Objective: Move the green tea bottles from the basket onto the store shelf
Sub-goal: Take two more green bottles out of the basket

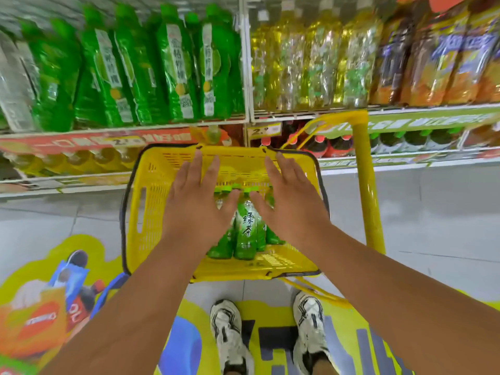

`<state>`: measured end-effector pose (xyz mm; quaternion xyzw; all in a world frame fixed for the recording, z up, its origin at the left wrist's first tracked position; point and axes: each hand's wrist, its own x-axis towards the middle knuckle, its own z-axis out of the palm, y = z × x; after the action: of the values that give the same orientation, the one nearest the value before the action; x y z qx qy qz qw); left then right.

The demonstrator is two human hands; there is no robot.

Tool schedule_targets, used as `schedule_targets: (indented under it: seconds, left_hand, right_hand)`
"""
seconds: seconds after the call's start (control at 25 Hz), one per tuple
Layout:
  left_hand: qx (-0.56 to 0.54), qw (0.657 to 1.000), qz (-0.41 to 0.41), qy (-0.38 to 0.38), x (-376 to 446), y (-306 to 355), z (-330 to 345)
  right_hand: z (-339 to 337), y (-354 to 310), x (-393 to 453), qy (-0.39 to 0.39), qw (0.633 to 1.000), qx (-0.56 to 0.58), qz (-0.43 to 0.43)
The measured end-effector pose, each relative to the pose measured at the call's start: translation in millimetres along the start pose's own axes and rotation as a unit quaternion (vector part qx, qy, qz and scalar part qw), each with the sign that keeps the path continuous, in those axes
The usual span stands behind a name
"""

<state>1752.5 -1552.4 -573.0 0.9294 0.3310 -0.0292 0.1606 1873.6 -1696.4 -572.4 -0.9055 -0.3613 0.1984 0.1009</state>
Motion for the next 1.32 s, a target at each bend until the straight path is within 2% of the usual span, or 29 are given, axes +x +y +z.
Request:
schedule_targets:
  seconds: [0.28,0.48,0.6,0.72,0.92,1.0,1.32]
  left_hand:
    - [0.029,0.999,0.015,-0.029,12.0,-40.1,92.2]
    - [-0.026,0.997,-0.027,-0.073,14.5,-56.6,136.8]
    - [-0.066,0.992,-0.064,-0.085,11.6,-56.8,156.0]
    - [-0.105,0.984,-0.103,-0.101,12.5,-55.7,167.0]
    - [-0.196,0.94,-0.231,-0.153,22.6,-57.8,182.5]
    - [-0.193,0.932,-0.251,-0.173,29.1,-55.6,181.2]
    - [-0.133,0.92,-0.245,-0.276,31.1,-54.3,171.9]
  right_hand:
    - [93.9,14.7,25.5,-0.029,0.999,-0.009,0.011]
    - [138.5,19.9,36.0,-0.066,0.994,0.057,0.066]
    - [159.1,19.6,43.4,-0.113,0.968,0.168,0.15]
    - [176.8,15.0,55.0,-0.127,0.921,0.289,0.228]
    - [199.3,11.6,59.6,-0.162,0.852,0.36,0.343]
    - [206.2,14.4,55.2,-0.186,0.851,0.345,0.351]
    - [201.8,20.1,54.8,-0.181,0.849,0.345,0.357]
